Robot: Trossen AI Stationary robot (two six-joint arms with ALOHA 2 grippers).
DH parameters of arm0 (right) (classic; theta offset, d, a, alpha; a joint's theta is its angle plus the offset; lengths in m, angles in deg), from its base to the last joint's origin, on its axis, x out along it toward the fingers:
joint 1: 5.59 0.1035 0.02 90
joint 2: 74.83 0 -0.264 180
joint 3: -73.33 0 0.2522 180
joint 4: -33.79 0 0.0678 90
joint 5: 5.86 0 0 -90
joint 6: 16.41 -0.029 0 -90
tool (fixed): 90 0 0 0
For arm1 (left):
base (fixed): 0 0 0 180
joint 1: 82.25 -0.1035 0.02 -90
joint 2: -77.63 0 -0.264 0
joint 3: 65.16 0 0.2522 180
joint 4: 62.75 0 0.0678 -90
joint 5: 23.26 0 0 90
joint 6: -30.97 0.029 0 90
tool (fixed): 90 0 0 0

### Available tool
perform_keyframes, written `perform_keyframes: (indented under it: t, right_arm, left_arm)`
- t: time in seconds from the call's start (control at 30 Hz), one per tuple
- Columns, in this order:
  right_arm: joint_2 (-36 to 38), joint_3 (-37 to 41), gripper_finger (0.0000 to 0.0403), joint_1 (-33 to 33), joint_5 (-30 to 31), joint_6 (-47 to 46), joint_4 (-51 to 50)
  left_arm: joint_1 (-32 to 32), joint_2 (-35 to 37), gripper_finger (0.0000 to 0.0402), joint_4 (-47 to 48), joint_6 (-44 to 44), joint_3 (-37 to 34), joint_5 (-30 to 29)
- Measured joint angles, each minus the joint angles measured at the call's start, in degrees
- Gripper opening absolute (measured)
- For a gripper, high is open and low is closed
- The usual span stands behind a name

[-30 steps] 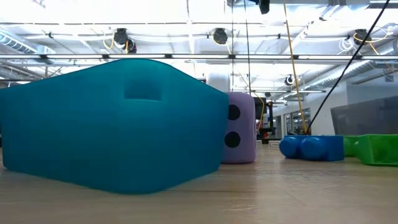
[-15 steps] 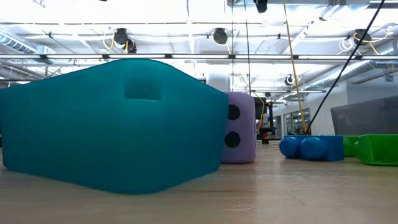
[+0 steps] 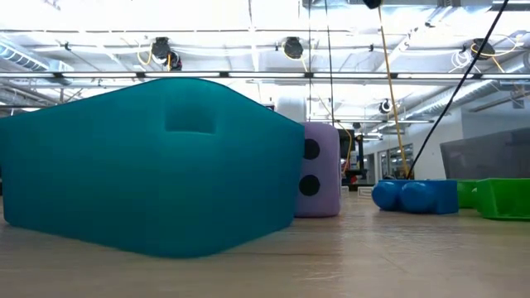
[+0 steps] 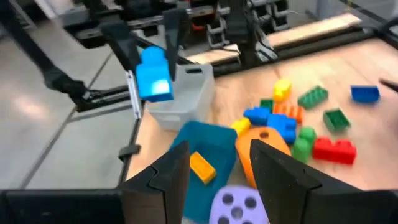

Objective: Pick & Place Toys
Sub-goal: Put the blue game piece into the blue bin

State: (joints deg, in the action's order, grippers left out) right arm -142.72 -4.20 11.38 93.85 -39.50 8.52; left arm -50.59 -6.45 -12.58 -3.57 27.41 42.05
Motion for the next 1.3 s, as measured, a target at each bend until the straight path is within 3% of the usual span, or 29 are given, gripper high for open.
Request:
perform_keyframes:
  t: [0.1, 0.23, 0.4, 0.5, 0.7, 1.1, 1.3]
  right_arm:
    - [-0.1, 3.4, 0.016, 3.2, 4.1, -2.6, 0.4]
    - [0.0, 9.6, 0.016, 6.5, 6.9, -9.5, 4.8]
    - [-0.1, 18.5, 0.016, 9.8, 7.0, -16.9, 18.9]
    - [0.0, 21.1, 0.016, 11.0, 7.2, -19.8, 21.4]
    - [0.0, 21.7, 0.016, 12.2, 10.0, -21.0, 21.3]
    - [0.0, 21.7, 0.016, 12.2, 10.0, -20.4, 21.2]
    - [0.0, 21.7, 0.016, 12.2, 10.0, -19.5, 21.2]
  left_arm:
    - [-0.7, -5.4, 0.0149, 7.5, -5.4, 4.1, 4.1]
    - [-2.0, -10.1, 0.0149, 11.9, -13.0, 4.5, 9.5]
    - [-2.5, -12.7, 0.0149, 11.5, -17.8, 1.2, 10.2]
    - [-3.1, -12.6, 0.0149, 9.7, -21.1, -2.9, 12.5]
    - [-4.2, -12.6, 0.0149, 7.4, -27.0, -9.1, 15.2]
    - [-7.9, -12.6, 0.0149, 5.3, -26.8, -14.1, 17.2]
    - [-9.6, -12.6, 0.0198, 5.3, -26.7, -14.1, 17.2]
